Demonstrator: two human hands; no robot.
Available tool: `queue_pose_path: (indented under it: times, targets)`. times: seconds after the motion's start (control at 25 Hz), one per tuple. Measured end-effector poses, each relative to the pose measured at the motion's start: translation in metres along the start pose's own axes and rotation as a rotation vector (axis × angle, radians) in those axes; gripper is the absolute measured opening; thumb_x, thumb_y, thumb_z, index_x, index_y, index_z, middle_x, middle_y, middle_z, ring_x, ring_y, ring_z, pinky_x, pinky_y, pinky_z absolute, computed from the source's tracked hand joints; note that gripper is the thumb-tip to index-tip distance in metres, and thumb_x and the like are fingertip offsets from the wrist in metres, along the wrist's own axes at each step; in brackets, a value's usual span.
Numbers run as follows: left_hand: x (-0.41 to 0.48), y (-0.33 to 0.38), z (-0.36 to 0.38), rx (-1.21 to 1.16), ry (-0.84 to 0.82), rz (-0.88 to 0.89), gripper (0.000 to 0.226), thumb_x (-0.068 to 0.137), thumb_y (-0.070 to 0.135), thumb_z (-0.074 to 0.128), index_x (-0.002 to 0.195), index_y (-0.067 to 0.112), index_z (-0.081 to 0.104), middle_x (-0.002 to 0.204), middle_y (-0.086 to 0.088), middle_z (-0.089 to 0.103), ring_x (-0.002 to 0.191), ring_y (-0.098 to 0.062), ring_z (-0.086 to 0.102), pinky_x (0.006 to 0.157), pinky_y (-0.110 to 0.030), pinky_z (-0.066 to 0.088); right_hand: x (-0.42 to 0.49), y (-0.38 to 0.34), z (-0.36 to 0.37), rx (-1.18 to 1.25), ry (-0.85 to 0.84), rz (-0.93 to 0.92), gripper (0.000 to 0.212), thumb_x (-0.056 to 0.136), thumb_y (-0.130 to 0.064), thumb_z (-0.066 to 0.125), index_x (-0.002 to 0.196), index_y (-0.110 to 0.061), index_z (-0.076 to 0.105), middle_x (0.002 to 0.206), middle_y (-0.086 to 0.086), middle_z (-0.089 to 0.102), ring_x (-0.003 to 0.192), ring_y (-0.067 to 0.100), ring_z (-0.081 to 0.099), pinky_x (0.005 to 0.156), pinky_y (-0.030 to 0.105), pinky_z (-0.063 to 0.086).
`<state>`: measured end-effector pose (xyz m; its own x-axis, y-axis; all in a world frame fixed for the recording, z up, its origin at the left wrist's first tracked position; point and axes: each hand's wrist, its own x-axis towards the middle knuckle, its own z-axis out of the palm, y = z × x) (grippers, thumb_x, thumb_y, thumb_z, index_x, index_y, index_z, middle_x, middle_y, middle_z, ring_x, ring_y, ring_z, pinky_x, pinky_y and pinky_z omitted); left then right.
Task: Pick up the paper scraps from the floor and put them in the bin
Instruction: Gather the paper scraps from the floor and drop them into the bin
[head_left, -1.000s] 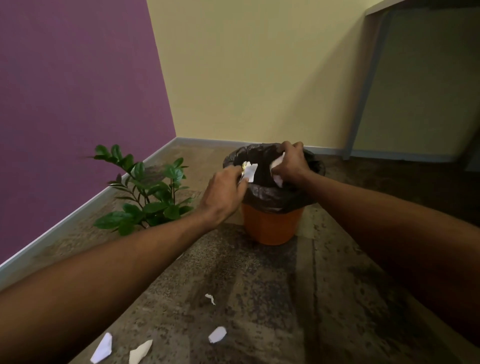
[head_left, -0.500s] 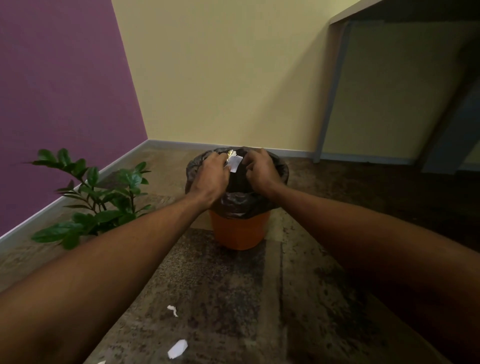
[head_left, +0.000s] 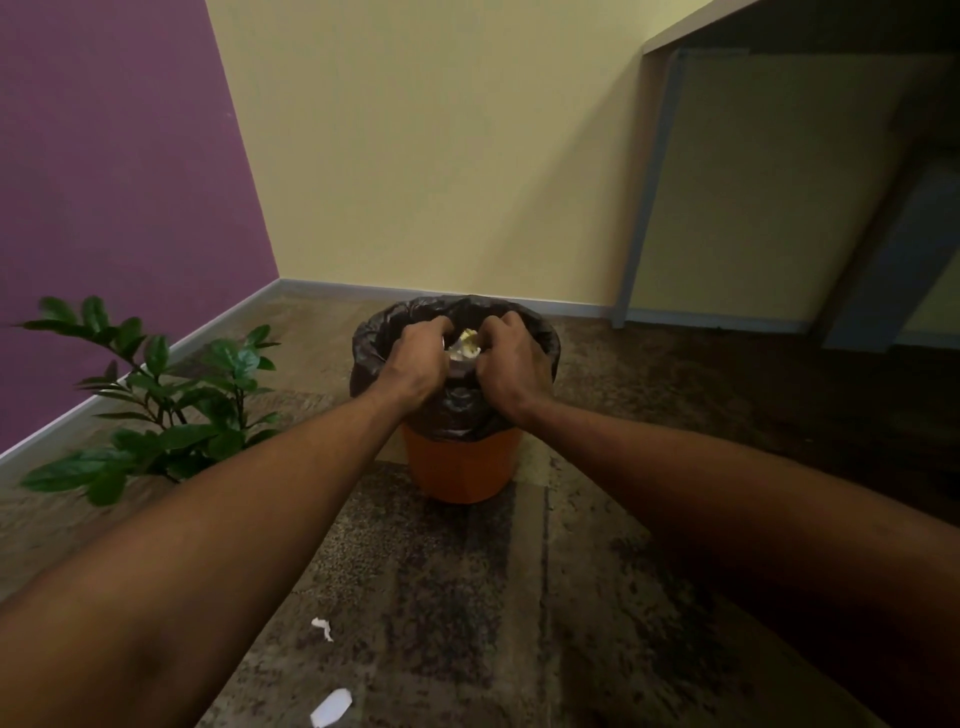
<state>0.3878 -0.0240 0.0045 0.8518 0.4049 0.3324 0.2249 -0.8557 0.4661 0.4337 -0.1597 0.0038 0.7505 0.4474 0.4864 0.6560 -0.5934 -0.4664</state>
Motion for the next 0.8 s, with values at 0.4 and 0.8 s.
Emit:
queue_pose_path:
  times: [0.4, 0.8]
  targets:
    - [-0.049, -0.045, -0.041, 0.108, 0.141, 0.259, 0.018, 0.095, 0.021, 0.054, 0.084, 0.032, 0.045, 0.083, 0.010, 0.048, 0.069, -0.007, 0.049, 0.055, -0.028, 0.045, -0.040, -0.045, 0.017, -0.049, -0.010, -0.402, 0.011, 0.092, -0.025, 0.059, 0.101, -0.019, 0.058, 0.096, 0.001, 0.054, 0.084, 0.016, 0.052, 0.073, 0.039, 0.053]
    - [-0.188, -0.147, -0.054, 0.314, -0.304, 0.264, 0.010, 0.086, 0.027, 0.052, 0.095, 0.027, 0.052, 0.099, 0.001, 0.067, 0.087, -0.025, 0.066, 0.063, -0.028, 0.040, -0.152, -0.085, 0.093, 0.107, -0.667, -0.379, 0.014, 0.087, -0.026, 0.061, 0.100, -0.021, 0.058, 0.105, 0.002, 0.062, 0.098, 0.027, 0.063, 0.081, 0.040, 0.053]
